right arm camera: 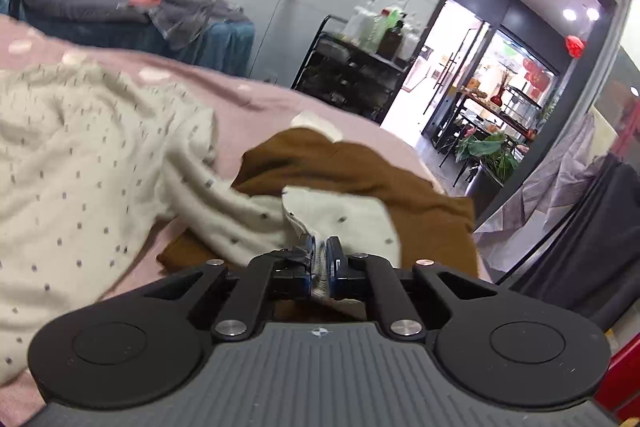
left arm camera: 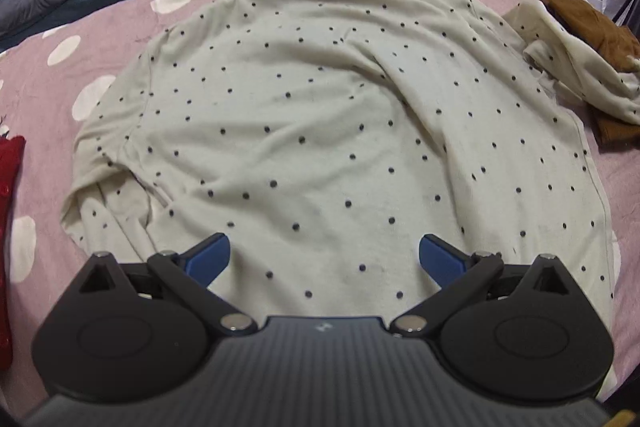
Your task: Fold small clothes
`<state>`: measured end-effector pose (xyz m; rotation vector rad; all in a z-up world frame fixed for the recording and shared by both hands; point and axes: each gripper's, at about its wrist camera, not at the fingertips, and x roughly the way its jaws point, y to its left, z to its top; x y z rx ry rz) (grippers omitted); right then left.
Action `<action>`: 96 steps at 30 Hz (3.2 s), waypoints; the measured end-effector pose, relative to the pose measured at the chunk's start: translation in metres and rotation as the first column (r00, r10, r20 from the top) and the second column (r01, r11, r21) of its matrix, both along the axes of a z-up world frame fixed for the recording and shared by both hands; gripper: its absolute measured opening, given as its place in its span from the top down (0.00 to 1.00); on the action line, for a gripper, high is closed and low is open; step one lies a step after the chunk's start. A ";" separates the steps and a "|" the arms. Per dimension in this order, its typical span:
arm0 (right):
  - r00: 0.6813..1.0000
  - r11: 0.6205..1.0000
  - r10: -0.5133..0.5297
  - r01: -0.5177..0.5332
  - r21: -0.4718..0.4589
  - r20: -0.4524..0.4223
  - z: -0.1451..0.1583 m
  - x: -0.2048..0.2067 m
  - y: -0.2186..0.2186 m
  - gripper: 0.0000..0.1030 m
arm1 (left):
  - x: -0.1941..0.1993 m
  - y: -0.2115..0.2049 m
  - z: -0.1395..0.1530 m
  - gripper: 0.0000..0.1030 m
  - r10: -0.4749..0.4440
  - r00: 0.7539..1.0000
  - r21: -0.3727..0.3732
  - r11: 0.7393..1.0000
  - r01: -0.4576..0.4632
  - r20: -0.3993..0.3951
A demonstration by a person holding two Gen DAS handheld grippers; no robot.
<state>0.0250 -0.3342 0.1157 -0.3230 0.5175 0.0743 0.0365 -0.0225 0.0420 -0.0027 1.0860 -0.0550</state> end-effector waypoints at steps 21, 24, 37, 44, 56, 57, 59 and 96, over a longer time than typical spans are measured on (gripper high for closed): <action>0.936 0.695 -0.352 0.259 0.671 0.004 0.102 0.055 -0.253 1.00 | -0.004 -0.030 0.008 0.00 0.001 0.999 -0.073 0.997 -0.003 -0.032; 0.943 0.682 -0.333 0.252 0.686 -0.015 0.092 0.052 -0.252 0.99 | -0.009 -0.034 0.006 0.00 -0.012 0.999 -0.068 0.998 0.009 -0.035; 0.987 0.650 0.157 -0.119 0.751 0.021 0.125 0.119 -0.069 0.99 | -0.047 -0.004 -0.012 0.00 0.058 0.997 -0.135 0.989 -0.064 -0.054; 0.878 0.521 0.478 -0.299 0.800 0.017 0.111 0.149 0.116 0.99 | -0.078 0.021 -0.015 0.00 0.105 0.994 -0.153 0.982 -0.111 -0.043; 0.750 0.584 0.622 -0.251 0.772 -0.227 0.003 0.151 0.312 0.80 | -0.097 0.049 -0.020 0.00 0.140 0.989 -0.204 0.968 -0.146 -0.040; 0.740 0.587 0.625 -0.234 0.775 -0.251 -0.005 0.151 0.312 0.62 | -0.097 0.047 -0.020 0.00 0.137 0.990 -0.200 0.970 -0.142 -0.040; 0.727 0.559 0.637 -0.209 0.803 -0.255 -0.010 0.147 0.306 0.36 | -0.098 0.046 -0.018 0.00 0.133 0.990 -0.193 0.971 -0.138 -0.041; 0.229 0.311 0.892 -0.936 0.163 -0.390 -0.075 -0.129 0.327 0.41 | -0.130 0.143 0.060 0.00 0.376 0.912 -0.009 0.925 -0.380 0.164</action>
